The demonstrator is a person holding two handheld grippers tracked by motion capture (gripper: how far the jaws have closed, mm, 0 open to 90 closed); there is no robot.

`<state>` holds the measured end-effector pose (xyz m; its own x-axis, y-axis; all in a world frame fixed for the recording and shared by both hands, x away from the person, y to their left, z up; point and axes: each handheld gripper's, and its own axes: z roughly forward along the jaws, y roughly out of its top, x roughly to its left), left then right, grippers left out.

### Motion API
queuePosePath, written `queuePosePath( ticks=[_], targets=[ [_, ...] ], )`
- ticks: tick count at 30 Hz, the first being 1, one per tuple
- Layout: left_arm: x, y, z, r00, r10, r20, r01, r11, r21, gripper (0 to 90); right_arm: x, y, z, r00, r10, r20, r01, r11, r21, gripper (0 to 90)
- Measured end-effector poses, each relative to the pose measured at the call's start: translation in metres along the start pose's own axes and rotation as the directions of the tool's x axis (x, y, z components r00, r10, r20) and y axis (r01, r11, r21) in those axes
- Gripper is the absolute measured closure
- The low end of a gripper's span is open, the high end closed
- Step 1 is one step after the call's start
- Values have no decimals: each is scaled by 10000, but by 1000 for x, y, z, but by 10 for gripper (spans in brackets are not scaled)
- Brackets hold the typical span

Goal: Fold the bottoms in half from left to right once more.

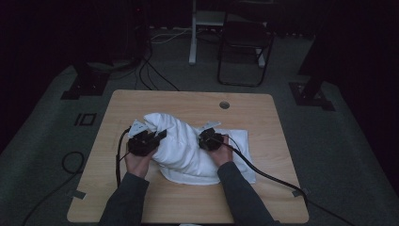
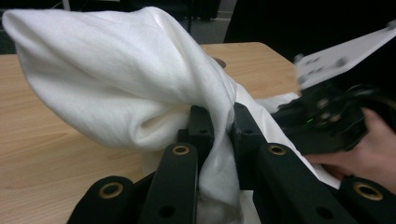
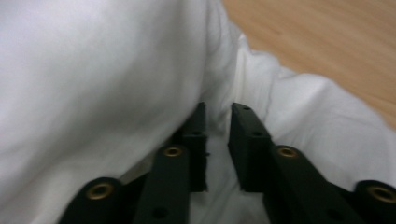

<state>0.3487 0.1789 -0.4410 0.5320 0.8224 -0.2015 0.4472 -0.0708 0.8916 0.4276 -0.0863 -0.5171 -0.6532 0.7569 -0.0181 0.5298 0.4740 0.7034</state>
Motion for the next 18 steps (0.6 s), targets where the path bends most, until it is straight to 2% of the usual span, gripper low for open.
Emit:
queuePosePath(
  ticks=[3, 5, 6, 7, 8, 9, 10, 11, 13, 14, 15, 18],
  targets=[
    [2, 0, 0, 10000, -20, -48, 20, 10000, 64, 824, 3, -4, -29, 9993, 92, -353, -122, 9963, -851, 711],
    [3, 0, 0, 10000, -99, 0, 99, 9999, 63, 824, 13, -12, -46, 9992, -235, -324, 198, 9937, -1107, 731],
    [3, 0, 1, 9999, -150, 6, 150, 9999, 30, 824, 19, -18, -51, 9980, -324, -541, 260, 9930, -1155, 758],
    [1, 1, 1, 9999, -156, 18, 156, 9999, -5, 824, 25, -24, -52, 9961, -438, -766, 357, 9939, -1046, 791],
    [0, 1, 1, 9999, -117, 53, 117, 9999, -11, 824, 33, -31, -48, 9947, -678, -768, 627, 9958, -670, 817],
    [-2, 2, 2, 9999, -54, 111, 54, 10000, -7, 824, 41, -37, -41, 9921, -1147, -509, 1129, 9929, -371, 834],
    [-5, 2, 4, 10000, 26, 94, -25, 10000, -2, 824, 47, -44, -36, 9892, -1456, -151, 1448, 9884, -455, 838],
    [-8, 2, 4, 9999, 128, 77, -128, 9999, 10, 824, 51, -47, -35, 9888, -1490, 67, 1491, 9868, -639, 838],
    [-10, 3, 5, 9997, 219, 82, -219, 9998, 10, 824, 52, -46, -37, 9892, -1461, 78, 1463, 9877, -556, 827],
    [-10, 4, 5, 9997, 229, 67, -229, 9997, 7, 824, 48, -42, -43, 9910, -1296, -333, 1282, 9908, -424, 742],
    [-9, 4, 5, 9998, 192, 63, -192, 9998, -3, 824, 45, -40, -49, 9896, -1343, -510, 1318, 9901, -489, 714],
    [-7, 5, 4, 9999, 141, 75, -141, 9999, 10, 824, 44, -40, -69, 9858, -1442, -864, 1367, 9868, -873, 745]
  ],
)
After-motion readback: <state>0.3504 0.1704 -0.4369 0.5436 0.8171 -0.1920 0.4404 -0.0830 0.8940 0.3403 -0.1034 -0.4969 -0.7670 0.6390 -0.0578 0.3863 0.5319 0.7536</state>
